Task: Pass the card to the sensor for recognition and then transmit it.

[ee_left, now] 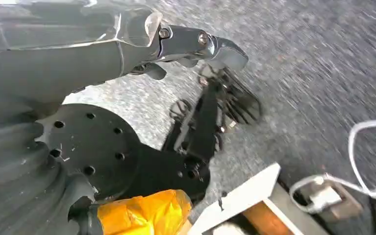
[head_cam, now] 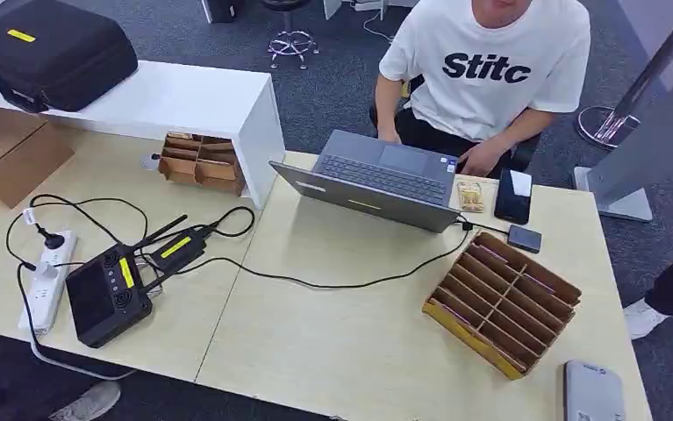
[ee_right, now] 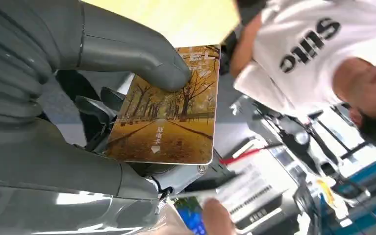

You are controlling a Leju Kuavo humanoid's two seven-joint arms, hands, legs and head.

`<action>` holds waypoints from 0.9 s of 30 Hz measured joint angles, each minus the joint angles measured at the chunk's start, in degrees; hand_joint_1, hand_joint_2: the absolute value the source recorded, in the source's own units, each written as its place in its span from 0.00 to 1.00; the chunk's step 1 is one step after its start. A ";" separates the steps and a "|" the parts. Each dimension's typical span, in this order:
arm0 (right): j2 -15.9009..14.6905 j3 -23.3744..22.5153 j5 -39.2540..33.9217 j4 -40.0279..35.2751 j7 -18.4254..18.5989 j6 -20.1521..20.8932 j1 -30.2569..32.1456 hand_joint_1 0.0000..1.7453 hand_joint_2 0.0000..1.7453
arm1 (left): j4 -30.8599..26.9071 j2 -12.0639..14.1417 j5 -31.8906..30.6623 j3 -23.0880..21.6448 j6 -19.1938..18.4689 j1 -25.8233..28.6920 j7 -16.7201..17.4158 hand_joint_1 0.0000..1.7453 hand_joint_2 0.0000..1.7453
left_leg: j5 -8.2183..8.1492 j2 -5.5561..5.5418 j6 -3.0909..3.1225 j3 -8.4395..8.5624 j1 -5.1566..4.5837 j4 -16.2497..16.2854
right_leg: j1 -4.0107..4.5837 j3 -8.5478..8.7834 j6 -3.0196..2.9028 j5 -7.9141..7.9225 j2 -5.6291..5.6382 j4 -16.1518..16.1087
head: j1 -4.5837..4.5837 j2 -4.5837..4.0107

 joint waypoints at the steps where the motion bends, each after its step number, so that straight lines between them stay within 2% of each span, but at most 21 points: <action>1: 0.00 -0.79 -0.02 0.07 0.07 0.98 0.89 1.00 1.00 | -0.02 0.00 -0.20 0.00 -0.52 0.38 -0.46 0.00 1.00 | -0.02 0.00 0.02 -0.01 0.00 0.00 | 0.00 0.00 0.00 0.00 0.00 0.00 | 0.02 0.00; 7: -1.16 -4.54 0.29 0.70 1.27 7.27 4.45 1.00 1.00 | -0.02 -0.02 -0.37 0.00 -1.20 2.09 -0.89 0.00 1.00 | -0.11 0.09 0.02 0.00 -0.01 0.00 | -0.01 -0.02 0.00 -0.04 0.07 -0.01 | 0.04 0.00; 13: -2.23 -6.20 0.72 1.22 1.88 9.42 5.75 1.00 1.00 | -0.02 -0.02 -0.04 0.04 -0.98 2.15 -0.89 0.00 1.00 | -0.10 0.11 0.02 0.03 -0.01 0.00 | -0.01 0.00 0.00 -0.04 0.07 -0.01 | 0.00 0.00; 27: -6.43 -6.60 2.12 1.68 4.31 12.30 8.62 1.00 1.00 | -0.02 0.00 0.20 0.92 -0.96 2.13 -0.81 0.00 1.00 | -0.11 0.14 0.03 0.03 -0.02 0.00 | -0.01 0.00 0.00 -0.04 0.09 -0.01 | 0.02 0.00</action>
